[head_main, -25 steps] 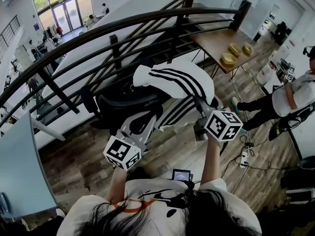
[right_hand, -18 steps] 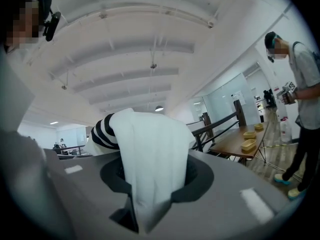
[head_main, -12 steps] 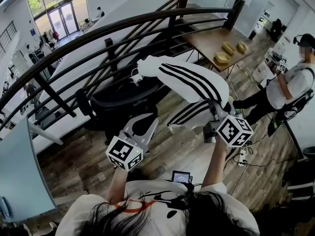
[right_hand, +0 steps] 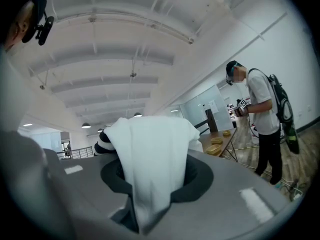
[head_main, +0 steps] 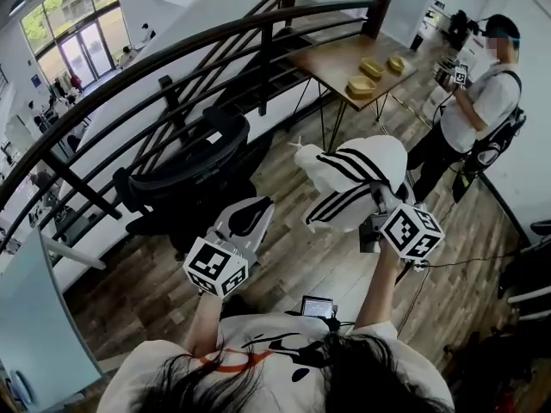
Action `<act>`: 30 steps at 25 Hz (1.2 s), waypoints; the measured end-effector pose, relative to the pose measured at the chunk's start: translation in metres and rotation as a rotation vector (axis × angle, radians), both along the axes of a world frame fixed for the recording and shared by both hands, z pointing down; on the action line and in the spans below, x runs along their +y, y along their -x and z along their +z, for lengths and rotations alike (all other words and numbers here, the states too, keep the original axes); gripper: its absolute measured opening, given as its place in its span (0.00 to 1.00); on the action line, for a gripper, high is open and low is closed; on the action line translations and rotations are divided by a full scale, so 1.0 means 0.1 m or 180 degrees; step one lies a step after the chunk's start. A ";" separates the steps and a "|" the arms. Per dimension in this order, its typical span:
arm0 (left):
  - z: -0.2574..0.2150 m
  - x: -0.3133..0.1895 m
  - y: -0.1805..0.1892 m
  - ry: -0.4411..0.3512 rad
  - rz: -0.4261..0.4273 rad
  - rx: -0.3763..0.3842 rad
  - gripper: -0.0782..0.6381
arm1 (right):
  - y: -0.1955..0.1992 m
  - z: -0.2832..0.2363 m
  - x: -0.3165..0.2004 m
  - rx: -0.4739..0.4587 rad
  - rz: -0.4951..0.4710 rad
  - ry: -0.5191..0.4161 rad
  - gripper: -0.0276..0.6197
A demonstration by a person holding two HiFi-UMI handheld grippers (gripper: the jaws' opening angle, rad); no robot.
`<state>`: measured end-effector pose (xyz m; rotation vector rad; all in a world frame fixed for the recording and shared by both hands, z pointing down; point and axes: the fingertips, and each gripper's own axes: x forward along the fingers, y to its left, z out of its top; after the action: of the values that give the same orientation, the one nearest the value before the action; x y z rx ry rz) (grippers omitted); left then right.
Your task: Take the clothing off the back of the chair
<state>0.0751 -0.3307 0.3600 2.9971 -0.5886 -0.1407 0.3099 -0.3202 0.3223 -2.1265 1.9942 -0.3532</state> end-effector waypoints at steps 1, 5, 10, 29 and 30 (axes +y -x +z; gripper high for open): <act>0.00 0.05 -0.06 -0.0003 0.0028 -0.0006 0.12 | -0.05 0.04 0.08 -0.0007 0.0036 0.0030 0.30; 0.00 0.28 -0.30 -0.0010 0.0135 -0.0025 0.12 | -0.28 0.20 0.41 -0.0095 0.0137 0.0096 0.30; 0.04 0.45 -0.57 0.0002 0.0230 -0.0058 0.12 | -0.35 0.31 0.68 -0.0300 0.0073 0.0027 0.30; 0.26 1.34 -0.88 0.0161 -0.0168 -0.0137 0.12 | 0.00 1.02 1.16 -0.0142 -0.0597 0.0593 0.30; 0.25 1.35 -0.87 0.0157 -0.0185 -0.0131 0.12 | 0.04 1.02 1.16 -0.0153 -0.0629 0.0594 0.30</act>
<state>0.1619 -0.1957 0.3847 2.9431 -0.6734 -0.0673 0.3055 -0.2040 0.4246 -2.0041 2.2275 -0.6397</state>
